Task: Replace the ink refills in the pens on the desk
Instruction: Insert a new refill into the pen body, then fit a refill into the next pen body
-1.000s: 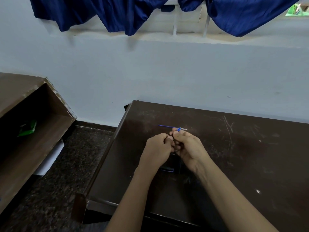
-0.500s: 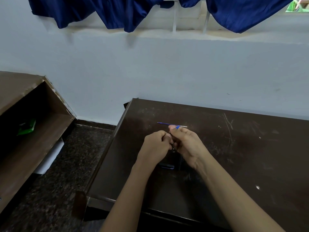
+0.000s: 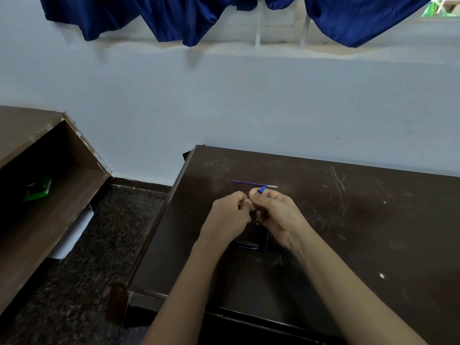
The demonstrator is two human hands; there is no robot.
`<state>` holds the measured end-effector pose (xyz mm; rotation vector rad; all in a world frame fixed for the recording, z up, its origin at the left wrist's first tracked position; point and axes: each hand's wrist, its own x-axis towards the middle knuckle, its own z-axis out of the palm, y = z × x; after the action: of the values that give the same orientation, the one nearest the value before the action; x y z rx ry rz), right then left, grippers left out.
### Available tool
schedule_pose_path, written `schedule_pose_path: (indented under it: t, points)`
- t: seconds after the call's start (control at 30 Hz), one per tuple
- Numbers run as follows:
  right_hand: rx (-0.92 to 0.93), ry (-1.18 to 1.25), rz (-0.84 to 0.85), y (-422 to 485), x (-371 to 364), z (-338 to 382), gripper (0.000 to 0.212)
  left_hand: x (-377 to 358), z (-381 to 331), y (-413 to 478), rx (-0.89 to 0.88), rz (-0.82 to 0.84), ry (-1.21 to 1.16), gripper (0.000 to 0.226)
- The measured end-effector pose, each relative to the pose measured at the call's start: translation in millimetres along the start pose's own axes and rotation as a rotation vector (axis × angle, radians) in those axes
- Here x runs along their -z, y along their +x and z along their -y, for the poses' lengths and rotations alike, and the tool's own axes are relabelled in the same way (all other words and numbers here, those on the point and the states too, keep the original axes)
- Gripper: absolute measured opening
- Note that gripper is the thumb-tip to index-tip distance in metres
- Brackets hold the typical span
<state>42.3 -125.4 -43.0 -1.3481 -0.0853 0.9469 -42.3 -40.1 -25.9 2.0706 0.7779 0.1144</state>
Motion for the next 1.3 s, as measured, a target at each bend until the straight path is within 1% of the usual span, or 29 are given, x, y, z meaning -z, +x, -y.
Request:
schedule_pose_path:
  t: [0.17,0.23,0.37,0.5,0.57,0.6,0.63,0.67,0.7,0.77,0.8,0.83,0.97,1.03,1.13,1.23,1.3]
  points:
    - [-0.011,0.211,-0.003,0,0,2,0.025,1,0,0,-0.005,0.000,0.015,0.020]
    - [-0.022,0.274,-0.021,1,0,4,0.031,2,-1,0,0.003,0.028,0.035,0.022]
    - [0.020,0.389,-0.114,8,8,8,0.028,4,1,0,0.014,0.089,0.077,0.024]
    - [0.140,0.351,-0.304,15,18,5,0.025,7,10,1,0.045,0.030,0.119,0.031]
    - [0.197,0.238,-0.352,19,23,0,0.028,10,13,2,0.066,-0.009,0.114,0.031]
    - [0.243,0.116,-0.356,21,24,-4,0.030,11,14,2,0.070,-0.028,0.106,0.031]
    - [0.303,-0.072,-0.343,22,25,-7,0.031,12,15,3,0.069,-0.050,0.094,0.030]
    - [0.359,-0.323,-0.307,21,25,-10,0.031,14,15,3,0.068,-0.071,0.080,0.029]
    - [0.388,-0.605,-0.241,21,23,-13,0.032,15,15,2,0.067,-0.086,0.067,0.028]
    - [0.369,-1.108,-0.070,20,18,-24,0.036,15,14,2,0.059,-0.096,0.054,0.027]
    - [0.342,-1.278,-0.007,20,15,-30,0.038,15,14,2,0.056,-0.097,0.053,0.026]
    - [0.316,-1.376,0.034,20,12,-35,0.038,15,14,2,0.054,-0.099,0.051,0.026]
    - [0.301,-1.456,0.094,17,10,-44,0.023,15,14,2,0.055,-0.107,0.025,0.027]
    - [0.294,-1.512,0.107,18,12,-46,0.020,14,13,2,0.056,-0.108,0.026,0.027]
    - [0.278,-1.550,0.124,20,14,-51,0.021,14,13,3,0.061,-0.107,0.030,0.028]
    - [0.251,-1.528,0.153,24,16,-55,0.023,14,11,2,0.060,-0.094,0.033,0.027]
    - [0.235,-1.504,0.128,25,16,-55,0.022,15,11,2,0.066,-0.085,0.030,0.026]
